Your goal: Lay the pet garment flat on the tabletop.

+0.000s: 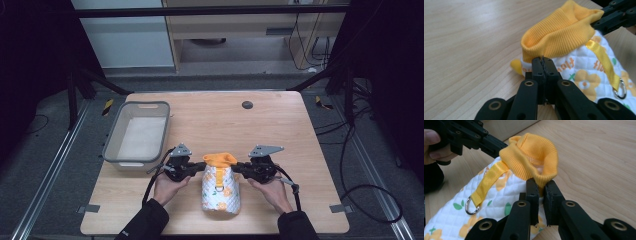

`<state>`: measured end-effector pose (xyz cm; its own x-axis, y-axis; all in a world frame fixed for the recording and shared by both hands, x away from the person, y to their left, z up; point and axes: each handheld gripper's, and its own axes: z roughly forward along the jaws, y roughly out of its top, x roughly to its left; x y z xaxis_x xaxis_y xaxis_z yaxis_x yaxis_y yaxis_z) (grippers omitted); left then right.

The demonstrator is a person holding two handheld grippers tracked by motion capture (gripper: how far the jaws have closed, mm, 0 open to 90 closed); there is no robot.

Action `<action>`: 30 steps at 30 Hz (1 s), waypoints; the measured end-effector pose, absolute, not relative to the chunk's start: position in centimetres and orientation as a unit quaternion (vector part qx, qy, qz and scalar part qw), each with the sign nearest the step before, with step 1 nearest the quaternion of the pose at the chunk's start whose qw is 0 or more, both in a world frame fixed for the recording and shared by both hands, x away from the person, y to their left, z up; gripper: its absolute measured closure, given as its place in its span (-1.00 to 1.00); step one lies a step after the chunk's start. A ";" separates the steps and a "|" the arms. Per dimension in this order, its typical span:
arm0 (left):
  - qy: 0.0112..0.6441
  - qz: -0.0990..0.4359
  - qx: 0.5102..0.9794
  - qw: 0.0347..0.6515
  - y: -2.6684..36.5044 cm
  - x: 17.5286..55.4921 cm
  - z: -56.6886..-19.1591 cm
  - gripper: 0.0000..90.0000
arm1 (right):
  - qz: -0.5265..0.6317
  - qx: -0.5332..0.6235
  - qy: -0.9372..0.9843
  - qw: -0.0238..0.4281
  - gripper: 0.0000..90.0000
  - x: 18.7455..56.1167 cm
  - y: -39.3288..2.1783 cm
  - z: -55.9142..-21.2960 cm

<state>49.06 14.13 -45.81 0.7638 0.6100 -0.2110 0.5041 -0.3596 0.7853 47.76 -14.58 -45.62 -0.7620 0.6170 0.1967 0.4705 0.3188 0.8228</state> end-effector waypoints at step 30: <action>0.303 0.183 0.758 0.548 13.6 45.8 -34.5 1.00 | 0.583 0.328 0.721 0.180 0.85 45.8 -15.6 -37.0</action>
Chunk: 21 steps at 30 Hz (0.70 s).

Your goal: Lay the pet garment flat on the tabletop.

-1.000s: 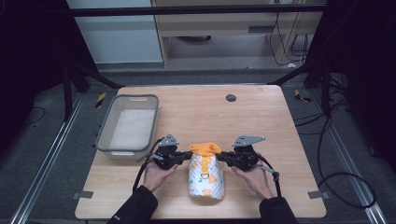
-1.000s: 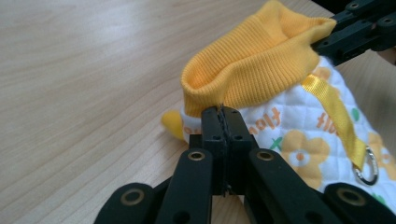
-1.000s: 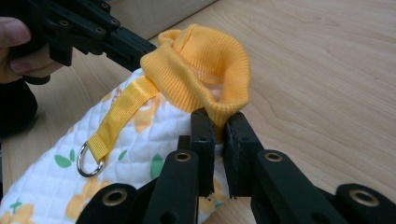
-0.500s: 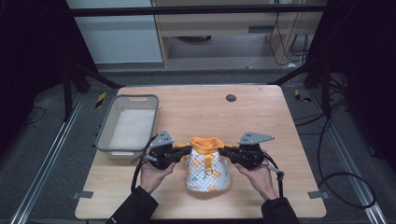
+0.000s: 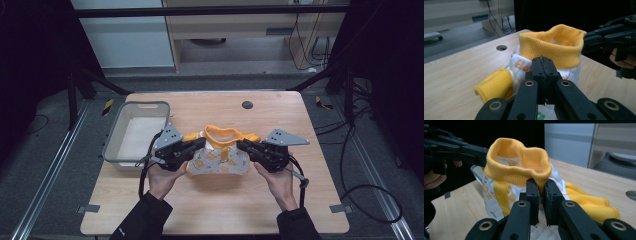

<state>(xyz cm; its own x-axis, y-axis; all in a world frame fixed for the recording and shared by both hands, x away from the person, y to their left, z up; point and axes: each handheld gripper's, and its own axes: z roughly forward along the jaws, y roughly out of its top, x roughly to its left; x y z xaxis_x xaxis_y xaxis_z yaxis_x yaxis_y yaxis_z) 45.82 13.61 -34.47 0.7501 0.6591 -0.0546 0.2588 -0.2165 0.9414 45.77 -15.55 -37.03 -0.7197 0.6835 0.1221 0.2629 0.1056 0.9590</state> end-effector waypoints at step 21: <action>0.447 0.226 0.733 0.460 11.2 55.5 -38.4 0.31 | 0.462 0.457 0.713 0.265 0.55 55.6 -14.2 -41.6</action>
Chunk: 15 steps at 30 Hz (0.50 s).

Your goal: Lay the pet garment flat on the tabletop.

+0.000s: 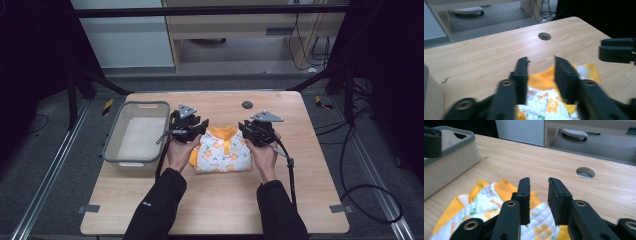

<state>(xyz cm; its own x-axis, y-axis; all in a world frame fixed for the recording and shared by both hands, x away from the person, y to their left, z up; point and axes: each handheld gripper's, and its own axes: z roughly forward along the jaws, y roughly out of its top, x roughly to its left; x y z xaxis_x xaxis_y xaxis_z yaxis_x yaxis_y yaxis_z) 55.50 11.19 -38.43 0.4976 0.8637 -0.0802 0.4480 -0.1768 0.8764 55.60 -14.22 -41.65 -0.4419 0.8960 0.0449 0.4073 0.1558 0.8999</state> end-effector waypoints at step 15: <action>0.408 0.225 0.769 0.438 15.8 48.8 -40.8 -0.11 | 0.470 0.409 0.744 0.241 0.22 49.0 -19.1 -42.0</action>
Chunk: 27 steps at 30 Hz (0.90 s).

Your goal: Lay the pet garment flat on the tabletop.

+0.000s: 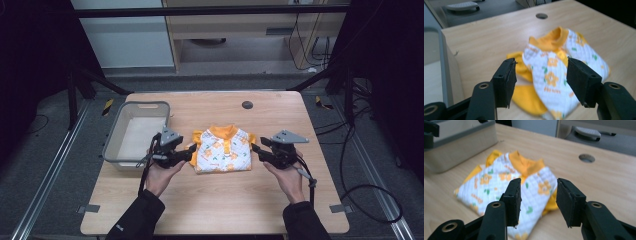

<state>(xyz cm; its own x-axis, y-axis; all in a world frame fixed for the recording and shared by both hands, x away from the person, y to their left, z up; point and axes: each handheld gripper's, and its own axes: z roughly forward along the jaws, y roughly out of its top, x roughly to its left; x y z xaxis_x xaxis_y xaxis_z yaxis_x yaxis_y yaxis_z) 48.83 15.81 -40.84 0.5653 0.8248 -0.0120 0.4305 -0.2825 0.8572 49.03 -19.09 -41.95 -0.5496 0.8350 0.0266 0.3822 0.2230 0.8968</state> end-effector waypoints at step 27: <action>0.383 0.160 0.834 0.364 14.3 48.4 -48.8 0.06 | 0.374 0.402 0.820 0.162 0.29 48.5 -16.5 -50.0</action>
<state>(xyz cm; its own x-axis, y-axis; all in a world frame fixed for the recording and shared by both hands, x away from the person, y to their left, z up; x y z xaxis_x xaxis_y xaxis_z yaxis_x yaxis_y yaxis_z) 48.36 14.32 -48.82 0.6555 0.7551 -0.0121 0.5226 -0.4419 0.7291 48.49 -16.50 -50.03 -0.6238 0.7808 0.0350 0.5388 0.3972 0.7429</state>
